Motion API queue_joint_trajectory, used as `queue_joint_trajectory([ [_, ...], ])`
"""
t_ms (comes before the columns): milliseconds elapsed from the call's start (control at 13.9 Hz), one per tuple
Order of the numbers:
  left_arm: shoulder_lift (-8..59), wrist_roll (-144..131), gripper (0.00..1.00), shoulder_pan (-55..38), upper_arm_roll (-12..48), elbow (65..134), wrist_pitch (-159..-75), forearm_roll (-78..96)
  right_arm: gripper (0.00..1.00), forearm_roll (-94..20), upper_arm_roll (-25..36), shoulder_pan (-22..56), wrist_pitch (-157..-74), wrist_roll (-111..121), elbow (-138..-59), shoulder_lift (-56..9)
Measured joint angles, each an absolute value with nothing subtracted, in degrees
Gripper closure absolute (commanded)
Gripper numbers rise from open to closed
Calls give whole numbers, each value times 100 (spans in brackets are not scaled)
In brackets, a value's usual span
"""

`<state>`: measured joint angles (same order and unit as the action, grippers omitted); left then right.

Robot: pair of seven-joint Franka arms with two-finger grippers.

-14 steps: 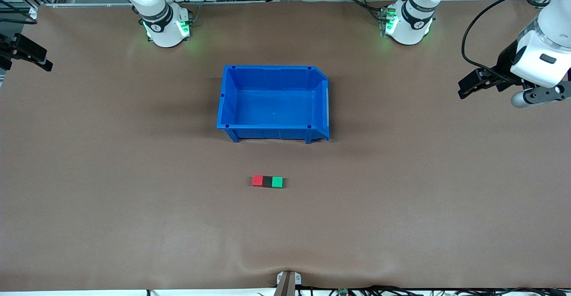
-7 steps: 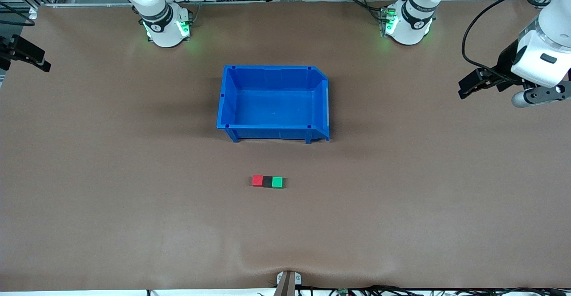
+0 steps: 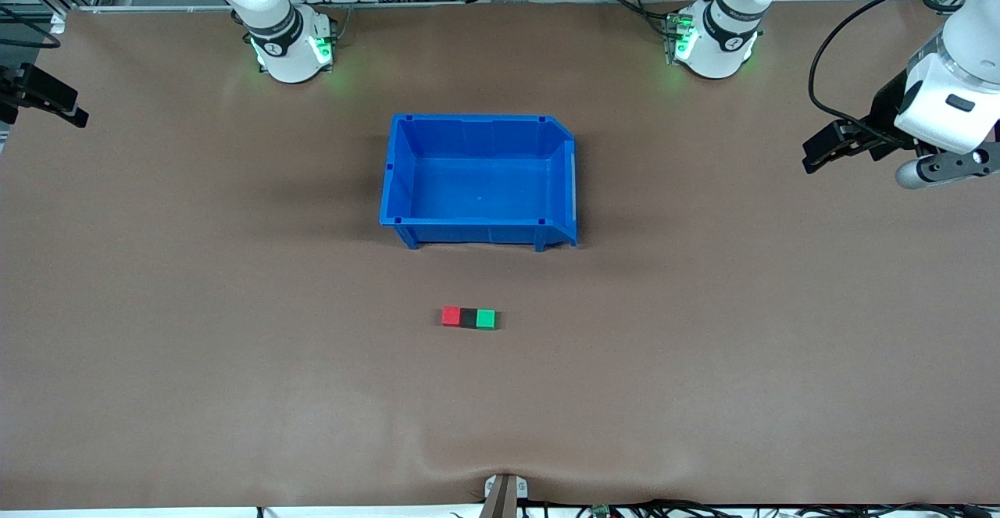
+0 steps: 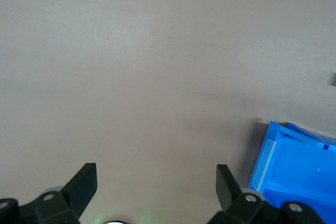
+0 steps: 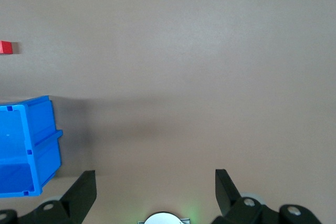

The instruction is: Attach green and red cubes to black cube

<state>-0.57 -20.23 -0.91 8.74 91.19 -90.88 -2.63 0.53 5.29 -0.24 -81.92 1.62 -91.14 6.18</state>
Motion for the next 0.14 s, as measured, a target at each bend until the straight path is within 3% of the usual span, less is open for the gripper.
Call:
queue_joint_trajectory([
  [144, -53, -2023, 0, -91, 874, 9119, -9088, -263, 0, 54, 529, -24, -8192, 162, -9114, 618],
])
